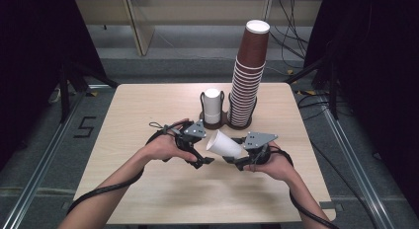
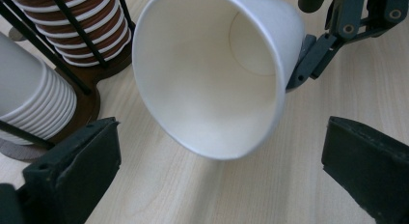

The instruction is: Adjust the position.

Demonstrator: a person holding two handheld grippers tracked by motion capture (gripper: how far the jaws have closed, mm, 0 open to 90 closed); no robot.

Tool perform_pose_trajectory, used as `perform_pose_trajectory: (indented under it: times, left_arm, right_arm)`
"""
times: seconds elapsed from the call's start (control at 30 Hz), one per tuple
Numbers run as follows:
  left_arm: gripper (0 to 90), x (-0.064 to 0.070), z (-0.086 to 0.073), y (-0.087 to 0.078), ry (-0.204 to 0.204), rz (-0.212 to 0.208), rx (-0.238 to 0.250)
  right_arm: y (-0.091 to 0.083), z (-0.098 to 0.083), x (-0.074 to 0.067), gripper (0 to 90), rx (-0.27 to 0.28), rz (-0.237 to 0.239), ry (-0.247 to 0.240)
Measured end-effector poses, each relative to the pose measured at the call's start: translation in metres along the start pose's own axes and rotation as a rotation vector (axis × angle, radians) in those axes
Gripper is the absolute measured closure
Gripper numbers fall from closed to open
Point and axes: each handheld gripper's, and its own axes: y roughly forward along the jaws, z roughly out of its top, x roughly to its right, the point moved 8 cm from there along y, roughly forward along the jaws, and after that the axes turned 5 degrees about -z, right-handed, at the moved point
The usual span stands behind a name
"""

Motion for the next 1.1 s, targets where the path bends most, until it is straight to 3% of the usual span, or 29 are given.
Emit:
perform_pose_trajectory:
  times: [0.33,0.43,0.5,0.7,0.77,0.93,1.0,1.1]
  left_arm:
    - [0.0,0.002,0.004,0.004,0.045,-0.03,-0.023]
    - [0.0,0.001,0.003,0.005,0.051,-0.032,-0.029]
    - [0.0,0.002,0.003,0.005,0.049,-0.039,-0.031]
    - [0.0,0.002,0.004,0.008,0.054,-0.045,-0.03]
    - [0.0,0.002,0.004,0.008,0.057,-0.051,-0.028]
    - [0.0,0.005,0.007,0.01,0.058,-0.064,-0.022]
    - [0.0,0.005,0.007,0.011,0.064,-0.07,-0.027]
    - [0.0,0.006,0.007,0.013,0.066,-0.074,-0.032]
  right_arm:
    - [0.003,0.001,-0.007,32.5,-0.007,0.026,-0.023]
    - [0.003,0.001,-0.008,32.5,-0.011,0.036,-0.049]
    - [0.003,0.002,-0.011,32.6,-0.01,0.046,-0.03]
    - [0.005,0.004,-0.011,32.6,-0.006,0.047,-0.062]
    - [0.004,0.003,-0.013,32.6,-0.017,0.051,-0.025]
    - [0.006,0.005,-0.012,32.6,-0.003,0.053,-0.083]
    - [0.005,0.002,-0.015,32.6,-0.023,0.057,-0.035]
    - [0.005,0.003,-0.015,32.7,-0.016,0.062,-0.05]
